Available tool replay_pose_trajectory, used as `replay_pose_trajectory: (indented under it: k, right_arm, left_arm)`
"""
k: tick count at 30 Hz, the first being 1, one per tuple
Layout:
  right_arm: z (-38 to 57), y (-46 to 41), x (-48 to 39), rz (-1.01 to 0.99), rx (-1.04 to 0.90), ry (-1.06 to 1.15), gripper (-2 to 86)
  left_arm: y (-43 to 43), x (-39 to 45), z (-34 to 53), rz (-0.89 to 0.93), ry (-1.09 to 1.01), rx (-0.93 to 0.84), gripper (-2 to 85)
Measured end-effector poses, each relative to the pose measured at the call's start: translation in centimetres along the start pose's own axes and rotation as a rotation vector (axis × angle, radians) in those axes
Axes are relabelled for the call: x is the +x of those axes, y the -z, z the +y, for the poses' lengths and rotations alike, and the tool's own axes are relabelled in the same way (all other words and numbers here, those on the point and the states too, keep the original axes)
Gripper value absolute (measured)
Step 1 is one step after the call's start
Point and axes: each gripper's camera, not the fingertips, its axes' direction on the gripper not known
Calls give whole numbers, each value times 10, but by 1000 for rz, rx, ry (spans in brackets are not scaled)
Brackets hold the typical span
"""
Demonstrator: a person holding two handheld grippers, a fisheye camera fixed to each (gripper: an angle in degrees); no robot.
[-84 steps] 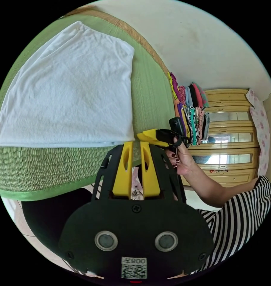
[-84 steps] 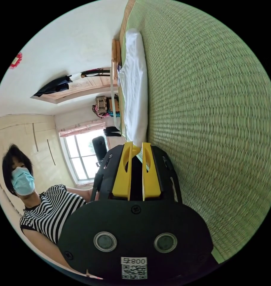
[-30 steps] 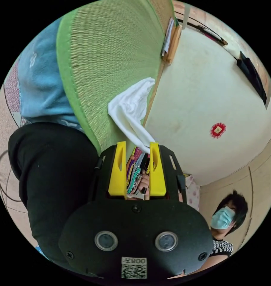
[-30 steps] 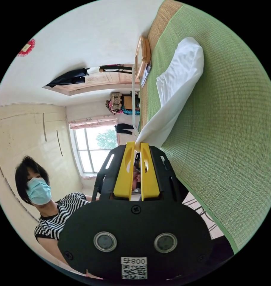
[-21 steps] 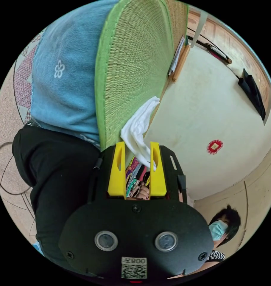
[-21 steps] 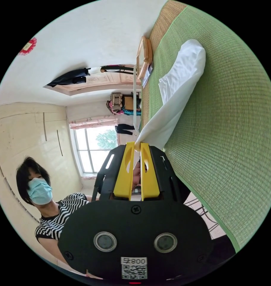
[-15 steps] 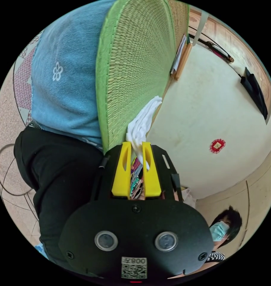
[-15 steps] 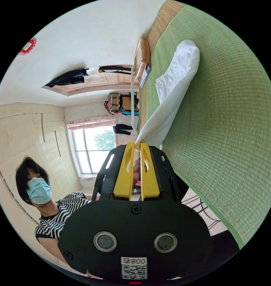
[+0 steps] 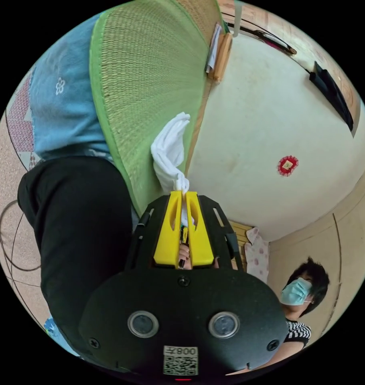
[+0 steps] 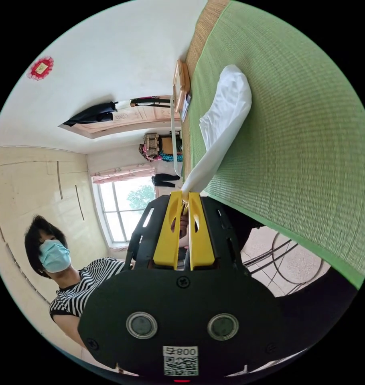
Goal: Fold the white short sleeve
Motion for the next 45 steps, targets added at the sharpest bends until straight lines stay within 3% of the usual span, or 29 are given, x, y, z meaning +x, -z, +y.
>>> replay_pose_trajectory:
  k: [11,20,31,38,45]
  right_arm:
    - [136,70,-89,-119,127,142,23]
    - [244,161,-174,-140,311,278,21]
    - [273,308,-260,-70,496,318,21]
    - [254,454,-396,40,611,473,19]
    - [335,602,-525,276,782,616,19]
  left_arm:
    - [-118,-4,74,112,-207,-192,19]
    - [-287,-40,119,134,-311,-407,18]
    - [-579,-116,127,80,-379,-553,16]
    - [-775,-113,155,218,-520,-600,15]
    - [-971,-148,258,300,-745,-799,15]
